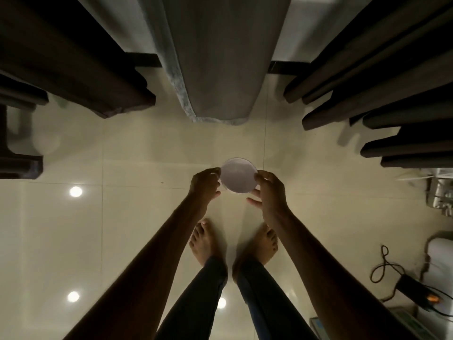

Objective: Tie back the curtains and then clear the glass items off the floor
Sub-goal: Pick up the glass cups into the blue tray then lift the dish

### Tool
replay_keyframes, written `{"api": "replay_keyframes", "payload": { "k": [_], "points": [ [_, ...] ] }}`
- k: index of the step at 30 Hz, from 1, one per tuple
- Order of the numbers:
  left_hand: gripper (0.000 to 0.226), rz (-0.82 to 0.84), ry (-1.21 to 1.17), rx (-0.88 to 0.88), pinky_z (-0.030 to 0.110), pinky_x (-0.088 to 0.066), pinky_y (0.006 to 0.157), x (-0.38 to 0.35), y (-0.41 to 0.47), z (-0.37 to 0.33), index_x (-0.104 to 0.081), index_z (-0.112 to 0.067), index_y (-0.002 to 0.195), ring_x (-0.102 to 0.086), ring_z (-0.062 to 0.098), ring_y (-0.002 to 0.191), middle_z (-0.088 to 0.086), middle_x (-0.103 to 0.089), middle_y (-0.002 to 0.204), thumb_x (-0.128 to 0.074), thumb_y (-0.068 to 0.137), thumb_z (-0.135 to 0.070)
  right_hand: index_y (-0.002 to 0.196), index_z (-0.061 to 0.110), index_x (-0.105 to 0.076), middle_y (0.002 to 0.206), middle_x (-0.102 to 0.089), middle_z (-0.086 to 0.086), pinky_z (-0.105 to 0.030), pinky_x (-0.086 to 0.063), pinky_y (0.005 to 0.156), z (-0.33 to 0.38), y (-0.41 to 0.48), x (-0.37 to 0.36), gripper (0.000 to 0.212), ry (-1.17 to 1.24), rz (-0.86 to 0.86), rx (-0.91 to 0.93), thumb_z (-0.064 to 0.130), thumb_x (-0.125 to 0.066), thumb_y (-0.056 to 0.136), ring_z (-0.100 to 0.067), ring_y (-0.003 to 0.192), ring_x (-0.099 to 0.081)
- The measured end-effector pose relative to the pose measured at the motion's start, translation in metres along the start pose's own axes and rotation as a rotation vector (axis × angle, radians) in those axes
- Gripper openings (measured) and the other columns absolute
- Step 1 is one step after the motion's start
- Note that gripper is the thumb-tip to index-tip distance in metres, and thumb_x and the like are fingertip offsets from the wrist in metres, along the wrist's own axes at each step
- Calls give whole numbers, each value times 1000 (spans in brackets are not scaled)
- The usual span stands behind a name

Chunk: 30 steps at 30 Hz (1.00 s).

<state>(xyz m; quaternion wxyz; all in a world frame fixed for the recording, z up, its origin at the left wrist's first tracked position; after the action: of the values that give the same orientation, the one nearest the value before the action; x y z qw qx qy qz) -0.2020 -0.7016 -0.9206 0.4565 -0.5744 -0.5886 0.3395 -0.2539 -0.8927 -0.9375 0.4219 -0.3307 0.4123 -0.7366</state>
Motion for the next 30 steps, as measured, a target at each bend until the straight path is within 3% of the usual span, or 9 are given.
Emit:
{"api": "replay_keyframes", "payload": {
  "k": [3, 7, 14, 18, 23, 30],
  "points": [
    [35, 57, -123, -46, 31, -54, 79, 11, -42, -15, -61, -12, 129, -60, 25, 117, 7, -62, 131, -44, 100, -3, 121, 23, -62, 131, -58, -5, -48, -60, 80, 16, -42, -7, 21, 146, 70, -32, 17, -59, 100, -34, 112, -65],
    [32, 150, -309, -70, 41, -53, 91, 22, -105, -26, -51, -10, 135, -60, 37, 120, 15, -58, 135, -42, 103, -7, 132, 24, -59, 135, -58, -10, -48, -59, 84, 39, -107, -8, 33, 220, 156, -36, 15, -60, 100, -36, 118, -62],
    [29, 190, -455, -142, 39, -59, 84, 45, -224, -42, -58, -26, 127, -68, 29, 112, 9, -61, 134, -61, 98, -31, 134, 27, -59, 135, -64, -11, -43, -55, 87, 86, -228, 8, 36, 191, 290, -12, 28, -62, 98, -33, 119, -66],
    [30, 197, -485, -170, 44, -57, 93, 59, -294, -54, -58, -28, 128, -67, 30, 115, 9, -62, 133, -58, 99, -36, 136, 24, -57, 134, -63, -16, -52, -57, 90, 107, -297, 10, 41, 203, 345, -24, 27, -64, 95, -39, 118, -66],
    [29, 179, -538, -206, 39, -59, 84, 87, -378, -74, -60, -32, 126, -67, 27, 114, 6, -64, 131, -58, 99, -41, 135, 20, -58, 136, -60, -21, -49, -57, 91, 133, -379, 6, 45, 236, 373, 22, 30, -67, 93, -42, 120, -64],
    [32, 90, -626, -227, 33, -56, 77, 120, -476, -85, -59, -39, 126, -67, 22, 113, 1, -65, 129, -56, 97, -50, 135, 19, -57, 136, -57, -18, -36, -57, 76, 166, -479, -13, 43, 225, 389, 125, 33, -65, 95, -35, 121, -58]
  ]
}}
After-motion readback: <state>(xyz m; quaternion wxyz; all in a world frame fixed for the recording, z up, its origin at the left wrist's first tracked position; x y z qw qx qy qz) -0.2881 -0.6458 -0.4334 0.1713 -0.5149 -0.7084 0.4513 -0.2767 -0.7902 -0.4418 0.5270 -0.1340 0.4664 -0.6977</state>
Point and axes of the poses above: each hand's wrist, its own y-axis towards the middle knuckle, its own x-axis out of the back of the hand, z = x × y, the point moved 9 cm from there along y, towards the middle knuckle
